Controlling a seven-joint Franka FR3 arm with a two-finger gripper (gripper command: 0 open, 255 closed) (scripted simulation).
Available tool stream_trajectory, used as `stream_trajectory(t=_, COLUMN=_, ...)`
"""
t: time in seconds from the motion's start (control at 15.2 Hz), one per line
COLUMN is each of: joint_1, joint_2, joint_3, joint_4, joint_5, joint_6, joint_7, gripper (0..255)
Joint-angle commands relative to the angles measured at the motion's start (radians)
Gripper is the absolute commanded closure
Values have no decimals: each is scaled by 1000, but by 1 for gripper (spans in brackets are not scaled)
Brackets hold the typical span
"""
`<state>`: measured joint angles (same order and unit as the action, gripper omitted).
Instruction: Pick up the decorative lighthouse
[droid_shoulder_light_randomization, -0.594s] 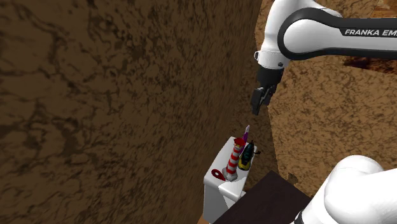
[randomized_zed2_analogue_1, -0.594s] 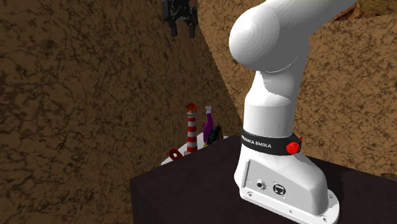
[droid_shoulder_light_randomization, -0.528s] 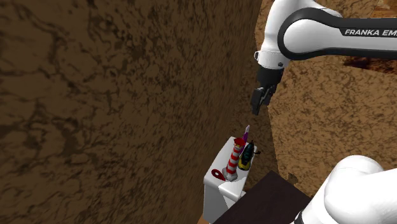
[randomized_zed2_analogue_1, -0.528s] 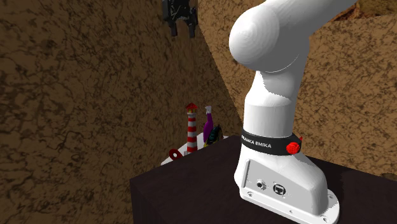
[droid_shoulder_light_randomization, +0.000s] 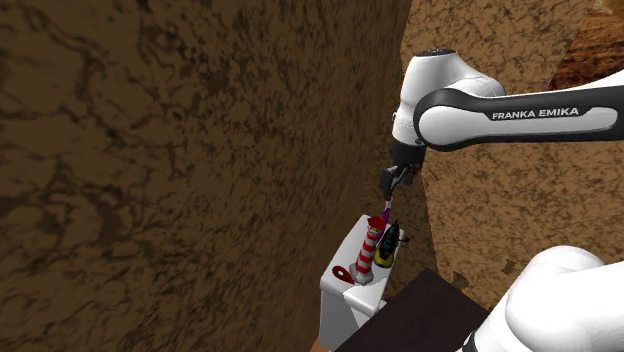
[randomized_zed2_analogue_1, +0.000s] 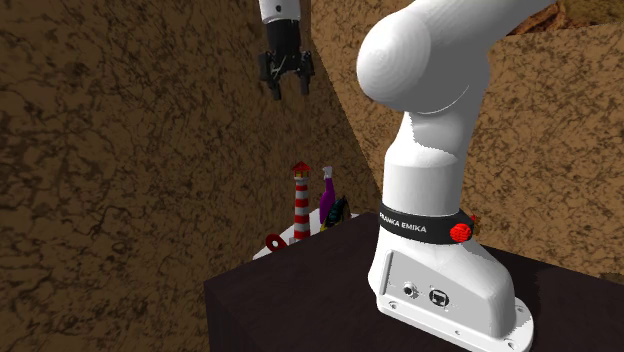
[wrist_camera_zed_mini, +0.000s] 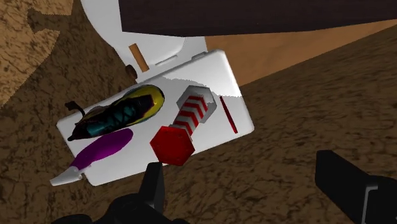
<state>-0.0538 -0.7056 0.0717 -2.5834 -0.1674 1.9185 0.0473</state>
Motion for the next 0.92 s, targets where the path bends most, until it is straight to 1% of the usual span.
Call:
stream_trajectory(t=0.0, joint_1=-23, joint_2=28, joint_3=8, joint_4=-51, joint_5=-24, joint_6=99, joint_7=47, gripper=0)
stream_trajectory(t=0.26, joint_1=-84, joint_2=114, joint_3=24, joint_4=-123, joint_5=-89, joint_6=290, joint_7=146, gripper=0)
stream_trajectory(t=0.53, joint_1=-170, joint_2=237, joint_3=52, joint_4=-161, joint_5=-188, joint_6=483, joint_7=273, gripper=0)
stream_trajectory(t=0.73, joint_1=-256, joint_2=351, joint_3=84, joint_4=-164, joint_5=-303, joint_6=618, joint_7=402, gripper=0)
stream_trajectory(t=0.86, joint_1=-326, joint_2=434, joint_3=112, joint_4=-151, joint_5=-411, joint_6=696, joint_7=513, gripper=0)
